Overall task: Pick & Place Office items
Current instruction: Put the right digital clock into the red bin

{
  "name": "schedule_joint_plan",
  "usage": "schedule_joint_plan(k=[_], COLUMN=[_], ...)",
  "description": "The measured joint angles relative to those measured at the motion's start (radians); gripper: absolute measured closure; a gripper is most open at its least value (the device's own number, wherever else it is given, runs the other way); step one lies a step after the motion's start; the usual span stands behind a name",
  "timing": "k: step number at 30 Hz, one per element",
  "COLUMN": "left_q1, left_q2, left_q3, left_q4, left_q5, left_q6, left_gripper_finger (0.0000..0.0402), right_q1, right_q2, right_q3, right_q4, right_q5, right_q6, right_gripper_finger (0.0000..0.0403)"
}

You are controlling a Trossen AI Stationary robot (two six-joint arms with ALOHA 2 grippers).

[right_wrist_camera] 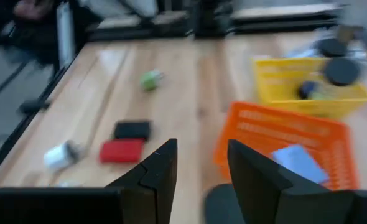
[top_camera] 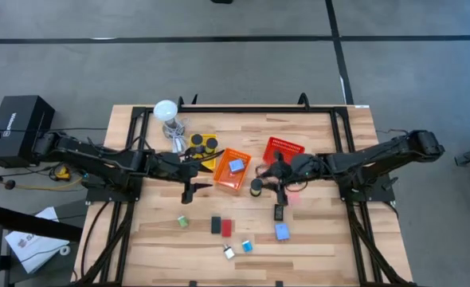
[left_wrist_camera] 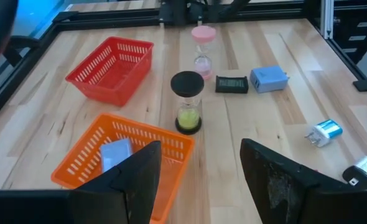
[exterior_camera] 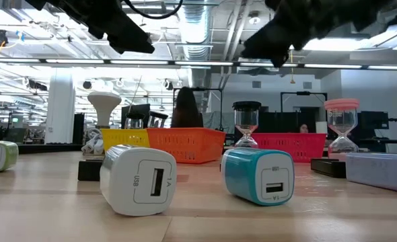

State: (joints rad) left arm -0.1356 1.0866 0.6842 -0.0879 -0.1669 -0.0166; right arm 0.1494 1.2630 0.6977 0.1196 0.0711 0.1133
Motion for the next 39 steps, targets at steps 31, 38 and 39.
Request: schedule_joint_plan(k=[31,38,39], left_q1=[0.000,0.000,0.000], left_q2=[0.001,0.001,0.001], left_q3=[0.000,-0.001,-0.001], left_q4=[0.006,0.009,0.007], left_q5=[0.000,0.000,0.000], left_q6=[0.000,0.000,-0.001], left_gripper_finger=[0.0189,0.0189,0.0189], right_q1=[0.229,0.220,0.220], right_q2=[0.450,0.599,0.615], right_q3=[0.439,0.560,0.571], right_q4=[-0.922,-1.107,-1.117], right_q5=[-0.065,-0.008,0.012], right_q6=[-0.449,-0.574,-0.594], right_gripper_finger=[0.0201,0.0199,0.0197])
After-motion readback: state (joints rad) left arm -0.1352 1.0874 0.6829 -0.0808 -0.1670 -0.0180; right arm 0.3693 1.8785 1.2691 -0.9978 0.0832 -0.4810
